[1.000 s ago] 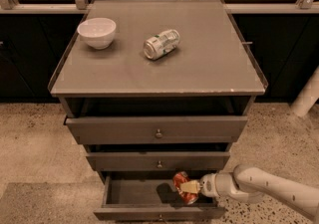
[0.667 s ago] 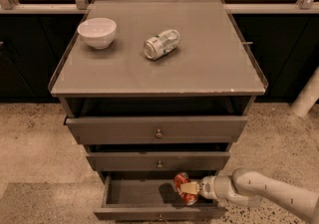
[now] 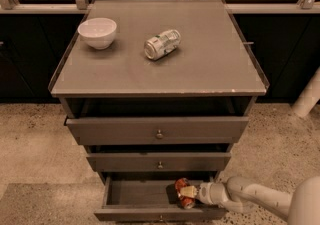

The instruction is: Place coke can into bottom drawer

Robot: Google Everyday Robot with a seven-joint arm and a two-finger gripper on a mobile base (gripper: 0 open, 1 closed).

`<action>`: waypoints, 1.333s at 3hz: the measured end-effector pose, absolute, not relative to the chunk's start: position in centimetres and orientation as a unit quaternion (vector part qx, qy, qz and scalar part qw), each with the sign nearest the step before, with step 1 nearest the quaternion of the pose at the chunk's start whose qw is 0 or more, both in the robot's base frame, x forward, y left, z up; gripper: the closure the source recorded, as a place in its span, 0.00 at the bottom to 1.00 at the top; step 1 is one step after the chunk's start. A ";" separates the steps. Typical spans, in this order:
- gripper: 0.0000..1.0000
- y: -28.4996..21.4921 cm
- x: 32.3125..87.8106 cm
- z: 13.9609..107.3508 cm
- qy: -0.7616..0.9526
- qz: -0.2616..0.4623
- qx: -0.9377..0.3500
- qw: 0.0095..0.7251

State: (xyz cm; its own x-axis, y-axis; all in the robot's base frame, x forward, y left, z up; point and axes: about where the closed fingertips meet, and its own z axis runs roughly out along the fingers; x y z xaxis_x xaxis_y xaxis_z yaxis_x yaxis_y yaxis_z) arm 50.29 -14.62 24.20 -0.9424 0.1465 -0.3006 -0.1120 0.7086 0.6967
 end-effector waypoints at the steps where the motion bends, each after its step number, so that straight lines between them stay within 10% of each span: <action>1: 1.00 -14.5 52.0 21.5 0.912 0.374 0.020 0.165; 2: 1.00 -14.5 53.8 19.9 0.916 0.365 0.022 0.165; 4: 0.59 -14.5 54.8 18.5 0.919 0.365 0.018 0.149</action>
Offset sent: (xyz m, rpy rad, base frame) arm 0.0582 -0.0047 -0.0610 -0.0588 0.0202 -0.0371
